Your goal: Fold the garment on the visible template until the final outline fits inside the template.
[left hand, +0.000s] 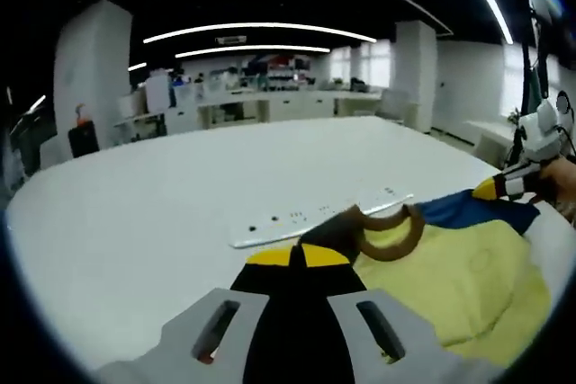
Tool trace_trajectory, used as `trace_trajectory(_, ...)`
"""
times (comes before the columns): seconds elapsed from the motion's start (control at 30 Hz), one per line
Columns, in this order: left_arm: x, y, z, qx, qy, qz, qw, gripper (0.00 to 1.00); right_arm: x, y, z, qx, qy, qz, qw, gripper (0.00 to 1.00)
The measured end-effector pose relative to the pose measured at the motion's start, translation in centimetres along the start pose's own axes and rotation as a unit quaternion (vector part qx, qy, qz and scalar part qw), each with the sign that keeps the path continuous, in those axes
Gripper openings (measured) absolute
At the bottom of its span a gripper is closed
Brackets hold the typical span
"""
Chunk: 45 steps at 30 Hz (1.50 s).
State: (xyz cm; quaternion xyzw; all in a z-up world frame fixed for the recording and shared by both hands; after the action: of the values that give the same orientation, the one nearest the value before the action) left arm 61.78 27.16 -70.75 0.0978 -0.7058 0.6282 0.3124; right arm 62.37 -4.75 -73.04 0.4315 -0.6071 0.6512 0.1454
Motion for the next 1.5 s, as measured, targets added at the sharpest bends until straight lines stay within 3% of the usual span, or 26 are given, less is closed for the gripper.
trace_trajectory(0.17,1.0,0.2,-0.2,-0.006,-0.001,-0.008,0.9999,0.03,0.9,-0.3,-0.3,0.02,-0.009,-0.003,0.9998,0.0)
trace_trajectory(0.27,1.7,0.3,-0.6,-0.003,-0.003,-0.009,1.0,0.08,1.5,-0.3,-0.5,0.026,-0.02,-0.004,0.9995,0.12)
trace_trajectory(0.47,3.2,0.3,-1.2,-0.001,-0.013,-0.008,0.9999,0.3,3.0,0.2,-0.7,0.034,-0.041,-0.018,0.9984,0.41)
trace_trajectory(0.6,4.4,0.6,-1.1,-0.001,-0.008,-0.004,1.0,0.39,4.4,0.5,-1.2,0.029,-0.073,-0.016,0.9968,0.59)
trace_trajectory(0.77,6.1,1.5,-1.0,-0.006,-0.001,-0.006,1.0,0.46,6.3,1.3,-1.7,0.04,-0.092,-0.015,0.9949,0.72)
trace_trajectory(1.03,8.7,2.9,-1.1,-0.015,0.009,-0.011,0.9998,0.52,9.1,2.9,-1.1,0.043,-0.098,-0.018,0.9941,0.73)
trace_trajectory(1.5,10.8,5.4,-1.4,-0.007,0.007,-0.03,0.9995,0.48,10.5,4.9,2.7,0.03,-0.061,-0.025,0.9974,0.55)
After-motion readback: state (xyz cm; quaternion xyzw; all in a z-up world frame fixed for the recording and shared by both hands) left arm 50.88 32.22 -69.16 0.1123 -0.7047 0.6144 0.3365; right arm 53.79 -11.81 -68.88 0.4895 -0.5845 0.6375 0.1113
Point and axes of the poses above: the point that each gripper's makers call its tool centre point, and the gripper's own axes: x roughly backward along the fingers, z roughly to its right, y roughly out of its underside, the point moved 6 cm from there along x, roughly backward along the fingers, and after that the axes turned 11 degrees about -z, right-handed, at the moved point
